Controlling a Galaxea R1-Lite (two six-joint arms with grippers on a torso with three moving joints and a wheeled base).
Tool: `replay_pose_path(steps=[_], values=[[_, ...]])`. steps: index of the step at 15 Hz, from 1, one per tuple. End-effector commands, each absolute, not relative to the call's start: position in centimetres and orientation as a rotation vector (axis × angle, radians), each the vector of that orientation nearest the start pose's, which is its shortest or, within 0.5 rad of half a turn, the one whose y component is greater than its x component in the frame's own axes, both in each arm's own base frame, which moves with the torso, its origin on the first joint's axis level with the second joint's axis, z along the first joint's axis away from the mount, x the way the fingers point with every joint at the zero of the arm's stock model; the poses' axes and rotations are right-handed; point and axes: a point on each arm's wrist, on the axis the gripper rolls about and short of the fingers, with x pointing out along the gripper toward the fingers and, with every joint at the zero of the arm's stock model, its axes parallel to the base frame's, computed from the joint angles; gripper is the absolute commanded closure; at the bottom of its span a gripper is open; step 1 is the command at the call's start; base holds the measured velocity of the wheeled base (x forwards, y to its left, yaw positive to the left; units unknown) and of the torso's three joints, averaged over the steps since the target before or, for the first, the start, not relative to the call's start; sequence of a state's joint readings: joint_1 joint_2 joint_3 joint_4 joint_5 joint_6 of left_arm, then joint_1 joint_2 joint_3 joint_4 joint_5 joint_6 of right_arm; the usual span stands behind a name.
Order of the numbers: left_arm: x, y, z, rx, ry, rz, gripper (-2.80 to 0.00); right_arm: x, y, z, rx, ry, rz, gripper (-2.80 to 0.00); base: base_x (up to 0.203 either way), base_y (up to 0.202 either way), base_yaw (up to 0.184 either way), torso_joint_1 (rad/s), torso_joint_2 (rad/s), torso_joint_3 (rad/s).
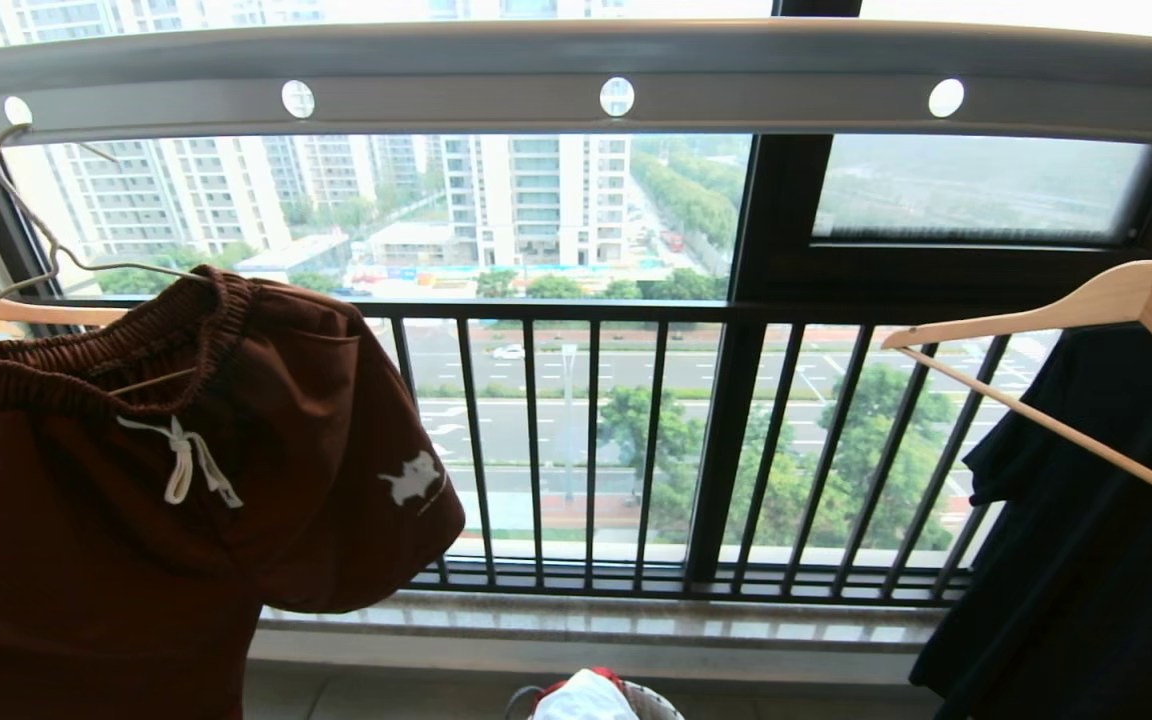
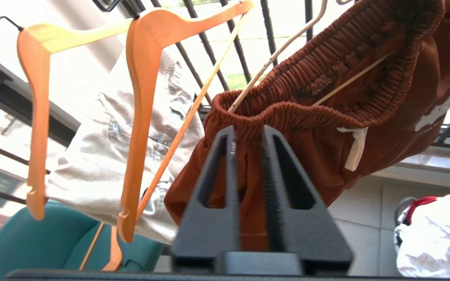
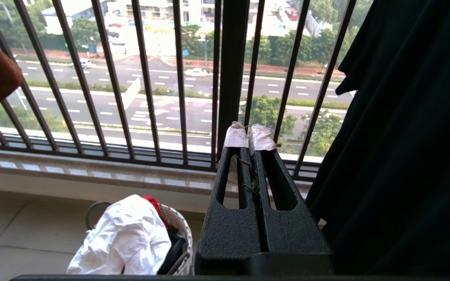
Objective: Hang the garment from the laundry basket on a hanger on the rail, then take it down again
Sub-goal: Take the clothes off the clothes rack
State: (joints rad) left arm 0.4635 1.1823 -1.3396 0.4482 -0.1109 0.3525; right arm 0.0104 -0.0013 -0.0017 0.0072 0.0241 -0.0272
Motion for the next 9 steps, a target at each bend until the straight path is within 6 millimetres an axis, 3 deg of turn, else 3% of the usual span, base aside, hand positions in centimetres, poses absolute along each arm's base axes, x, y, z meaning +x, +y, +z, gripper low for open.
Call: replay_pose_path(steps=[1, 4, 9], values=[[14.7, 8.7, 35.2, 0.214, 0.345, 0.192, -2.8, -2.3, 0.0, 7.5, -0.028, 0.006, 0.035, 0.0, 0.0, 0.0, 0.0, 0.0, 0.0, 0.0], [16.1, 10.9, 35.9, 0.144, 0.405, 0.083, -2.8, -2.3, 0.0, 7.5, -0.028, 0.006, 0.035, 0.0, 0.0, 0.0, 0.0, 0.0, 0.0, 0.0], [18.5, 12.5, 34.7, 0.053, 0.386, -0.19, -2.8, -2.3, 0.0, 7.5, -0.028, 0.005, 0.035, 0.0, 0.0, 0.0, 0.0, 0.0, 0.0, 0.0]])
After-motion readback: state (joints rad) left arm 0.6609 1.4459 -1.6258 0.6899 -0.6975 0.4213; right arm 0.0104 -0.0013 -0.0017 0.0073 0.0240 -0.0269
